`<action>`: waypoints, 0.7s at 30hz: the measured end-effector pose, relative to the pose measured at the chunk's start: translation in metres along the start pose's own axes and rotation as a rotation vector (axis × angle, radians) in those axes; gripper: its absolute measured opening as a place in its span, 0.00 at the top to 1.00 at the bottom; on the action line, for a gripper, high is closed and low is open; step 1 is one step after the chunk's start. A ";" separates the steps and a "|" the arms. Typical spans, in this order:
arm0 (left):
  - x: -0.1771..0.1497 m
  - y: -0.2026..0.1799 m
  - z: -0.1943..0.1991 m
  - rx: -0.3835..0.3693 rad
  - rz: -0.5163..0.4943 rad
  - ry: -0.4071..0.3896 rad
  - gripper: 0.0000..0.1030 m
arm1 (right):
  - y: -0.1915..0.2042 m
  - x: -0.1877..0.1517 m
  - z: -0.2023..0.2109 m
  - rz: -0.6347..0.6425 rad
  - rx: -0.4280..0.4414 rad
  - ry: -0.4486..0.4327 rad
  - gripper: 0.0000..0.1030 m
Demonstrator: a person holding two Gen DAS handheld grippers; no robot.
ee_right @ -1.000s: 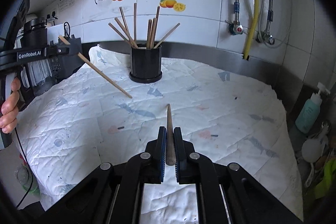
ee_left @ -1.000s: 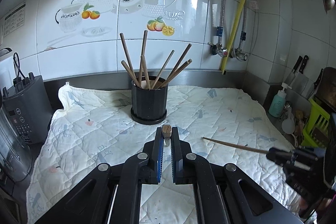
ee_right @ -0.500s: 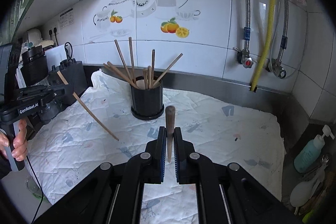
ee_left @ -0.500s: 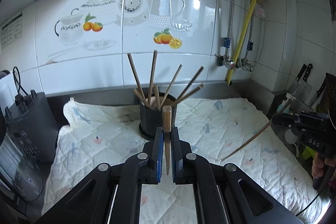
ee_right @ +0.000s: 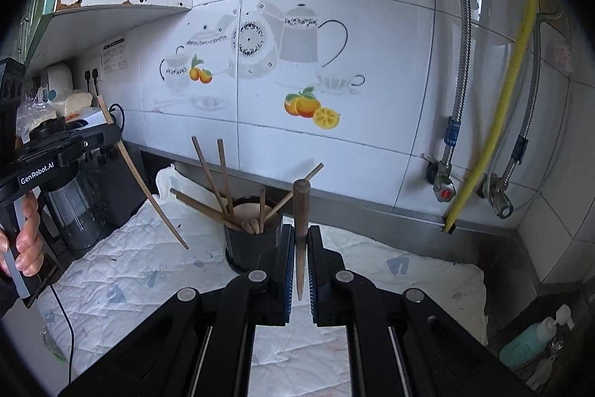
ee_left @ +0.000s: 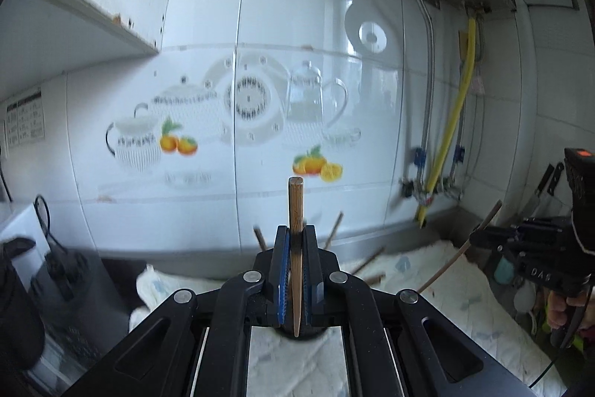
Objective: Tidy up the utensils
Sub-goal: 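Lift both held chopsticks and carry them upright over the black cup, then lower the chopsticks into the cup and open both tools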
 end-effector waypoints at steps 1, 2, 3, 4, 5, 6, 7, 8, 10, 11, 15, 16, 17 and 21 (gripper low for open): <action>0.010 0.001 -0.003 0.001 -0.004 -0.018 0.94 | 0.000 0.007 -0.002 0.002 0.000 -0.009 0.91; 0.018 0.001 -0.006 -0.003 -0.006 -0.031 0.94 | -0.001 0.014 -0.005 0.001 0.006 -0.017 0.91; 0.026 0.002 -0.011 -0.005 -0.007 -0.042 0.94 | -0.002 0.021 -0.008 -0.005 0.015 -0.024 0.91; 0.033 0.002 -0.016 -0.002 -0.007 -0.050 0.94 | -0.002 0.027 -0.011 -0.003 0.015 -0.032 0.91; 0.037 0.001 -0.021 -0.004 -0.008 -0.055 0.94 | 0.000 0.034 -0.015 0.003 0.014 -0.044 0.91; 0.041 0.002 -0.029 -0.008 -0.005 -0.059 0.94 | 0.000 0.038 -0.018 0.004 0.020 -0.053 0.91; 0.042 0.003 -0.037 -0.005 -0.001 -0.060 0.94 | 0.001 0.043 -0.022 0.004 0.026 -0.059 0.91; 0.043 0.004 -0.046 -0.011 0.008 -0.058 0.94 | 0.002 0.047 -0.026 0.004 0.028 -0.065 0.91; 0.039 0.008 -0.063 -0.020 0.026 -0.042 0.94 | 0.004 0.054 -0.036 0.000 0.045 -0.074 0.91; 0.035 0.008 -0.069 -0.015 0.026 -0.036 0.94 | 0.005 0.056 -0.042 -0.001 0.049 -0.076 0.91; 0.021 0.013 -0.096 -0.021 0.040 -0.007 0.94 | 0.007 0.060 -0.061 -0.017 0.075 -0.077 0.91; 0.018 0.015 -0.102 -0.024 0.046 0.000 0.94 | 0.008 0.061 -0.064 -0.021 0.081 -0.080 0.91; 0.014 0.016 -0.107 -0.024 0.052 0.009 0.94 | 0.009 0.060 -0.068 -0.025 0.087 -0.082 0.91; -0.001 0.021 -0.123 -0.015 0.060 0.040 0.94 | 0.012 0.060 -0.082 -0.031 0.103 -0.070 0.91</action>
Point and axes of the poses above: each gripper's, at about its wrist camera, not at the fingertips, and z roughly against the way its jaws point, y to its left, x to its top, the point moved 3 cm from there along -z, roughly the way its jaws point, and after that the axes turned 2 degrees about z, right-handed, at the moved point
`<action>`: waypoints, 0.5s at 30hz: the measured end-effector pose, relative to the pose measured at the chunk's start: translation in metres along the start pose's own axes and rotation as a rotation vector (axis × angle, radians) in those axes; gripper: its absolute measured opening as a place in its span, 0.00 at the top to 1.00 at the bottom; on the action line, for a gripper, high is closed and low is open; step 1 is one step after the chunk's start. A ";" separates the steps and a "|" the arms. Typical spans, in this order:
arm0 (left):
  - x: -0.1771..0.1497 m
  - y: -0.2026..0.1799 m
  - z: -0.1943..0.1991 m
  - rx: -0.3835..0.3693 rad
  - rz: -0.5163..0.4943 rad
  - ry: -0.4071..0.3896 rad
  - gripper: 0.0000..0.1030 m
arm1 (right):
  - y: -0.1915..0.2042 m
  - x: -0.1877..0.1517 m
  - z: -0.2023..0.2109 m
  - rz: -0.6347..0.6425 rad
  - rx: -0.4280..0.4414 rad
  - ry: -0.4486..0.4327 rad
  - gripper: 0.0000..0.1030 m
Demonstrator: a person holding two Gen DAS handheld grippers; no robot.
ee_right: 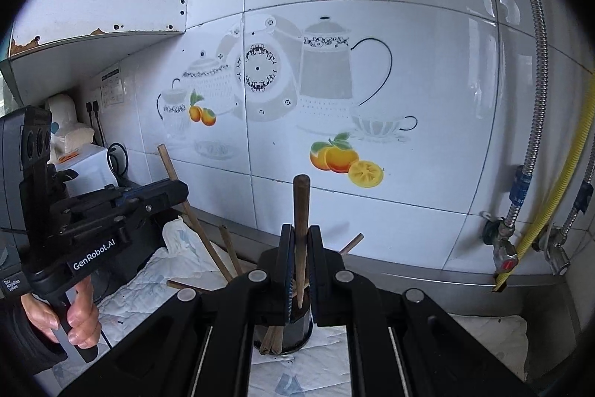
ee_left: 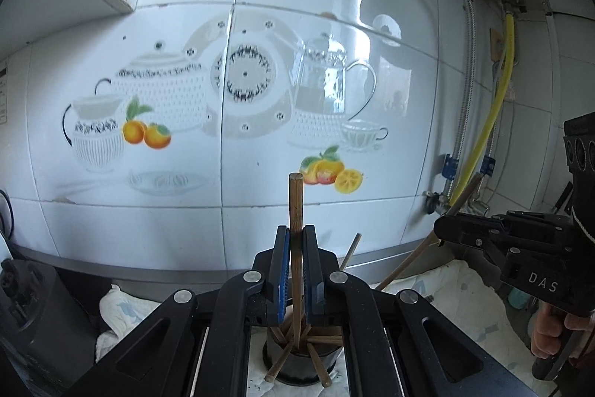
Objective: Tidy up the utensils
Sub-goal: 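Lower the chopsticks into the cup and open both tools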
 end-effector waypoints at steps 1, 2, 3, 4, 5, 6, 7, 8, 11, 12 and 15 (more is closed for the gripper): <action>-0.003 0.001 -0.003 0.001 0.002 0.009 0.94 | 0.001 -0.001 -0.003 0.002 0.000 0.006 0.91; -0.006 0.002 -0.007 0.003 0.003 0.018 0.94 | 0.001 -0.003 -0.007 0.004 0.002 0.015 0.91; -0.008 0.003 -0.010 0.008 0.003 0.026 0.94 | 0.001 -0.004 -0.011 0.005 0.004 0.025 0.91; -0.010 0.004 -0.012 0.012 0.003 0.033 0.94 | 0.001 -0.006 -0.014 0.005 0.006 0.032 0.91; -0.012 0.005 -0.013 0.015 0.006 0.038 0.94 | 0.001 -0.008 -0.019 0.005 0.014 0.043 0.91; -0.013 0.007 -0.015 0.013 0.012 0.047 0.93 | 0.001 -0.010 -0.023 0.003 0.020 0.056 0.91; -0.014 0.007 -0.016 0.012 0.014 0.056 0.93 | 0.000 -0.012 -0.026 -0.003 0.018 0.068 0.91; -0.015 0.008 -0.017 0.017 0.015 0.060 0.92 | 0.000 -0.014 -0.029 -0.009 0.022 0.077 0.91; -0.016 0.009 -0.016 0.020 0.012 0.069 0.91 | -0.002 -0.019 -0.033 -0.024 0.034 0.096 0.91; -0.016 0.009 -0.015 0.023 0.010 0.071 0.88 | -0.002 -0.020 -0.033 -0.026 0.035 0.098 0.91; -0.014 0.007 -0.008 0.034 0.004 0.058 0.51 | -0.002 -0.020 -0.030 -0.022 0.021 0.096 0.87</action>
Point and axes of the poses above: each gripper's, at about its wrist camera, not at the fingertips, and z roughly against the way its jaws point, y to its left, x to its top, the point moved 3 cm from there along -z, roughly the way its jaws point, and after that the axes turned 2 degrees about z, right-handed, at the moved point
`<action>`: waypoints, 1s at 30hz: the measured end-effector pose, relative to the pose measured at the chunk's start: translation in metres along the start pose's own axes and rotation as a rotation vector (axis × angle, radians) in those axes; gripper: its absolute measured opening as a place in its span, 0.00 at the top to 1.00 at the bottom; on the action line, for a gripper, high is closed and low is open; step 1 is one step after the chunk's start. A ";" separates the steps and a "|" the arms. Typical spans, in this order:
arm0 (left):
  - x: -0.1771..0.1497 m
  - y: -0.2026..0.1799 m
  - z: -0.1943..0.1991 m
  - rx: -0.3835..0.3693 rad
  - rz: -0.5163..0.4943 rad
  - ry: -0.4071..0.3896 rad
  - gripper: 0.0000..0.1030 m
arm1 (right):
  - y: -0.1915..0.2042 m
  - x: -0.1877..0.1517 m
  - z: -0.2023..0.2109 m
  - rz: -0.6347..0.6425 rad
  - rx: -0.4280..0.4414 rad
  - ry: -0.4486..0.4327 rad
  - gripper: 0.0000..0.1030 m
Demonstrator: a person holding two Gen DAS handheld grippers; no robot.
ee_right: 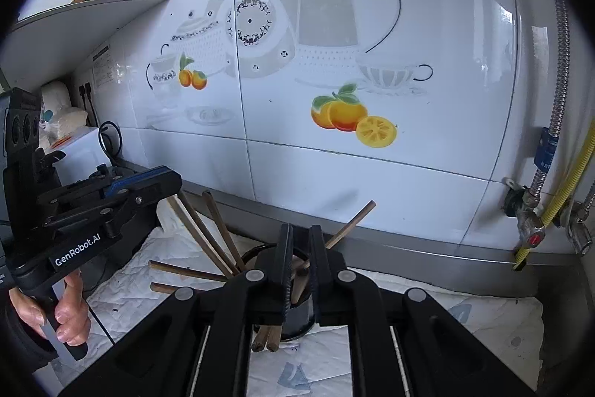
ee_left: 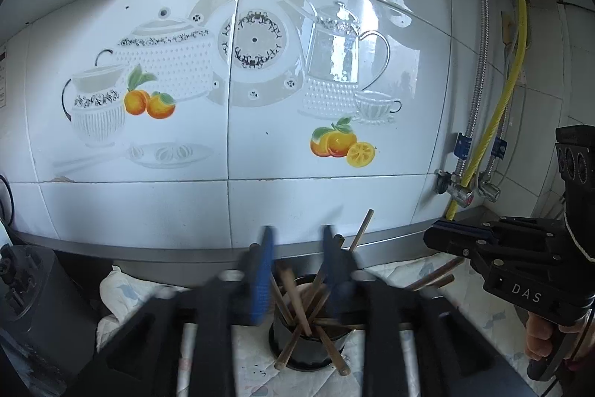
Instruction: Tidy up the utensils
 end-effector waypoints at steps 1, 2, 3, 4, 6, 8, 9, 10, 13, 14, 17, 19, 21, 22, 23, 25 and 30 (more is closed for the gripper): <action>0.001 0.000 0.004 0.009 0.000 -0.013 0.50 | 0.000 0.000 0.002 -0.001 0.001 0.001 0.84; 0.002 -0.001 0.008 0.006 0.000 -0.018 0.50 | 0.000 0.000 0.004 0.001 -0.008 -0.003 0.84; 0.003 -0.001 0.012 0.000 0.000 -0.018 0.50 | 0.001 0.000 0.007 0.006 -0.014 -0.007 0.83; 0.004 -0.002 0.016 0.000 0.001 -0.020 0.50 | 0.002 0.001 0.011 0.011 -0.020 -0.012 0.83; 0.005 -0.002 0.027 0.005 0.001 -0.029 0.50 | 0.003 0.002 0.018 0.012 -0.025 -0.023 0.80; 0.006 -0.003 0.039 0.002 0.003 -0.031 0.50 | 0.006 0.001 0.029 0.014 -0.034 -0.034 0.72; 0.005 -0.003 0.046 0.001 0.004 -0.033 0.47 | 0.007 0.000 0.033 0.016 -0.041 -0.038 0.68; 0.004 -0.004 0.054 0.001 0.004 -0.038 0.44 | 0.008 -0.001 0.038 0.019 -0.049 -0.042 0.63; -0.002 -0.006 0.079 0.024 -0.008 -0.048 0.32 | 0.014 -0.008 0.052 0.028 -0.062 -0.043 0.59; -0.005 -0.006 0.087 0.027 -0.012 -0.050 0.28 | 0.017 -0.011 0.058 0.031 -0.064 -0.044 0.59; -0.017 -0.008 0.112 0.054 -0.021 -0.050 0.14 | 0.024 -0.021 0.071 0.026 -0.079 -0.041 0.54; -0.026 -0.010 0.130 0.069 -0.036 -0.052 0.11 | 0.029 -0.029 0.081 0.018 -0.077 -0.045 0.49; -0.038 -0.012 0.146 0.087 -0.045 -0.043 0.00 | 0.036 -0.037 0.090 0.019 -0.089 -0.038 0.43; -0.044 -0.013 0.154 0.094 -0.045 -0.038 0.00 | 0.040 -0.042 0.095 0.024 -0.096 -0.038 0.40; -0.051 -0.013 0.162 0.096 -0.046 -0.037 0.00 | 0.045 -0.047 0.099 0.031 -0.103 -0.035 0.39; -0.063 -0.014 0.175 0.100 -0.052 -0.030 0.00 | 0.053 -0.058 0.106 0.042 -0.124 -0.033 0.36; -0.098 -0.014 0.203 0.134 -0.047 0.013 0.00 | 0.069 -0.085 0.121 0.053 -0.174 -0.018 0.28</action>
Point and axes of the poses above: each gripper's, at about its wrist camera, not at the fingertips, and z roughly against the way its jaws point, y to its left, x to its top, the point moved 3 cm from there along -z, roughly the way its jaws point, and after that the axes turned 2 degrees about z, right-handed, at the moved point
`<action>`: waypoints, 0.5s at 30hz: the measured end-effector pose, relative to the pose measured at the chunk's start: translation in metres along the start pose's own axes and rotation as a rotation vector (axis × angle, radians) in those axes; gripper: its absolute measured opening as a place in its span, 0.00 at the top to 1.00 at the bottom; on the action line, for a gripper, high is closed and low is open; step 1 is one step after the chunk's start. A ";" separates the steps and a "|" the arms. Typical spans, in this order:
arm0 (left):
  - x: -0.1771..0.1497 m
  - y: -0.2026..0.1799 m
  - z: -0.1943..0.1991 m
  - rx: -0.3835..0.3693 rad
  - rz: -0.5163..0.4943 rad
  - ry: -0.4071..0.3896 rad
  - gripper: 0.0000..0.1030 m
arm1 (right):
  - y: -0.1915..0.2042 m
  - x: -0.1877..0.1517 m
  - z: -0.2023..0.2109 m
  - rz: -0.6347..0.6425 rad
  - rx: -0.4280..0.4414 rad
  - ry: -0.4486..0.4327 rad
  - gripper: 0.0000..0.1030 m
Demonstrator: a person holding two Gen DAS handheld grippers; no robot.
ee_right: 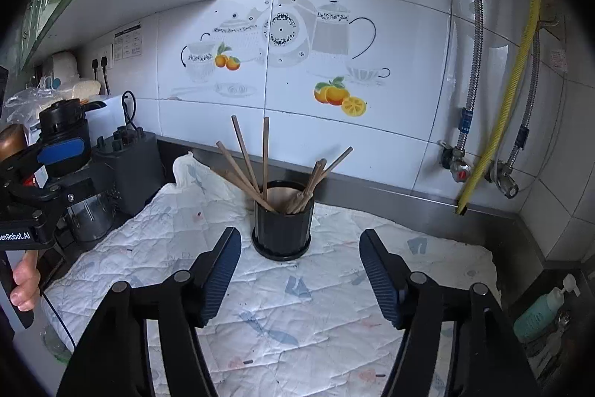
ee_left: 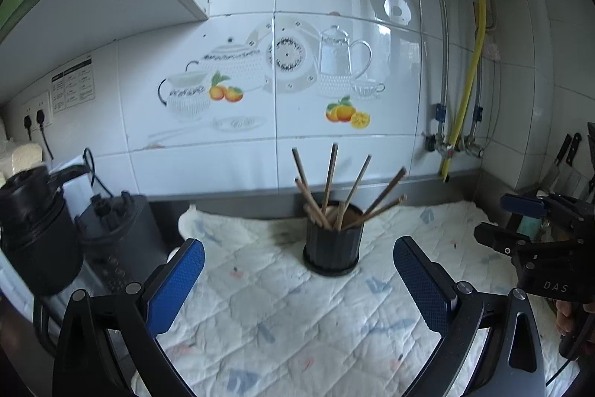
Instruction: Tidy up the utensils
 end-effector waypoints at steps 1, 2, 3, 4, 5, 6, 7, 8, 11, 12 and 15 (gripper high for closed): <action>-0.007 0.000 0.003 0.006 0.001 0.009 0.00 | 0.002 -0.005 0.003 0.002 -0.013 0.002 0.27; -0.013 0.000 0.006 0.013 0.000 0.016 0.00 | 0.005 -0.011 0.006 0.006 -0.025 0.003 0.25; -0.020 0.001 0.010 0.022 -0.003 0.022 0.00 | 0.007 -0.016 0.009 0.009 -0.040 0.009 0.22; -0.025 0.001 0.013 0.034 -0.004 0.025 0.00 | 0.009 -0.021 0.011 0.004 -0.050 0.018 0.21; -0.031 0.002 0.015 0.046 -0.006 0.030 0.00 | 0.010 -0.026 0.013 -0.004 -0.052 0.024 0.20; -0.037 0.001 0.019 0.058 -0.008 0.038 0.00 | 0.011 -0.031 0.014 -0.013 -0.053 0.031 0.20; -0.043 0.002 0.021 0.062 -0.003 0.045 0.00 | 0.012 -0.035 0.017 -0.020 -0.064 0.037 0.19; -0.047 0.002 0.022 0.055 0.004 0.054 0.00 | 0.013 -0.040 0.018 -0.026 -0.080 0.040 0.19; -0.058 0.004 0.023 0.030 0.027 0.083 0.00 | 0.015 -0.051 0.023 -0.040 -0.108 0.048 0.17; -0.063 0.004 0.026 0.032 0.031 0.087 0.00 | 0.016 -0.055 0.024 -0.047 -0.117 0.050 0.16; -0.071 0.002 0.029 0.063 0.014 0.085 0.00 | 0.015 -0.065 0.029 -0.081 -0.111 0.061 0.15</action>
Point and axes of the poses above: each gripper's, at about its wrist camera, not at the fingertips, and z roughly against the way its jaws point, y to its left, x to its top, the point moved 3 cm from there along -z, roughly the way its jaws point, and after that the axes turned 2 degrees about z, right-handed, at the moved point
